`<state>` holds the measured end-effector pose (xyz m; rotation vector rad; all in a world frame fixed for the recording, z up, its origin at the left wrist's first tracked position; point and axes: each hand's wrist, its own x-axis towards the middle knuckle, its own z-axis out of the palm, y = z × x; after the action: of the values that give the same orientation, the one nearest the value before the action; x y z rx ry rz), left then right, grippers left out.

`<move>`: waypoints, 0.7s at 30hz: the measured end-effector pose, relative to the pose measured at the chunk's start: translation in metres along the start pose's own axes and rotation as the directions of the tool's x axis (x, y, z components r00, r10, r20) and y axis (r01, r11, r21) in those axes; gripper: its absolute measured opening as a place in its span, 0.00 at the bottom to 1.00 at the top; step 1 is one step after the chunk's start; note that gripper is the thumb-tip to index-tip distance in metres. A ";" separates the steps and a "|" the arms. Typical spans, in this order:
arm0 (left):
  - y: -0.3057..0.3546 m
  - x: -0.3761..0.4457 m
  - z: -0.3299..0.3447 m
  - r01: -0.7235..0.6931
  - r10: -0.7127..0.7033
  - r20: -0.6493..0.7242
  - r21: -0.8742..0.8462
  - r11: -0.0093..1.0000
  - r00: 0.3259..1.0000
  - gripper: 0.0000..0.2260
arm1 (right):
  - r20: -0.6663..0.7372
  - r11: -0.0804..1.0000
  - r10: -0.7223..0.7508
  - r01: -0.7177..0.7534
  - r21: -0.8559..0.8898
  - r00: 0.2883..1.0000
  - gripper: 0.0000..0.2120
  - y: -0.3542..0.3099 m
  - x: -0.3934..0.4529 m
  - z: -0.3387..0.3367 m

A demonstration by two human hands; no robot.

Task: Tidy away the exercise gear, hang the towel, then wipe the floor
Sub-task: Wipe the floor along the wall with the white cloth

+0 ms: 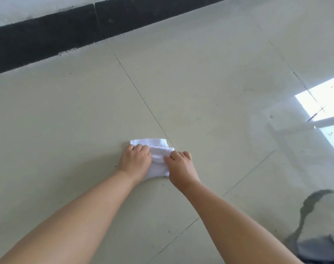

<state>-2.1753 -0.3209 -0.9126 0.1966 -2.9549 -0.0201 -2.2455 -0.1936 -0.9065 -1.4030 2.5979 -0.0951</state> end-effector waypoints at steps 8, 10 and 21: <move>0.009 0.096 0.027 0.274 -0.273 -0.026 0.003 0.962 0.962 0.12 | -0.019 0.985 -0.158 0.158 0.070 0.987 0.19 0.089 0.097 -0.018; 0.021 0.133 0.033 0.274 -0.274 -0.014 -0.016 0.962 0.962 0.04 | 0.060 0.990 -0.143 0.143 -0.004 0.988 0.19 0.128 0.122 -0.027; 0.237 0.313 0.072 0.133 -0.141 -0.031 -0.180 0.975 0.990 0.14 | 0.004 0.997 -0.045 0.046 -0.070 0.999 0.18 0.399 0.040 -0.060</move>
<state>-2.5248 -0.1270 -0.9217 0.3699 -2.8698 -0.2923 -2.6070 -0.0093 -0.9112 -1.4849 2.5913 -0.0089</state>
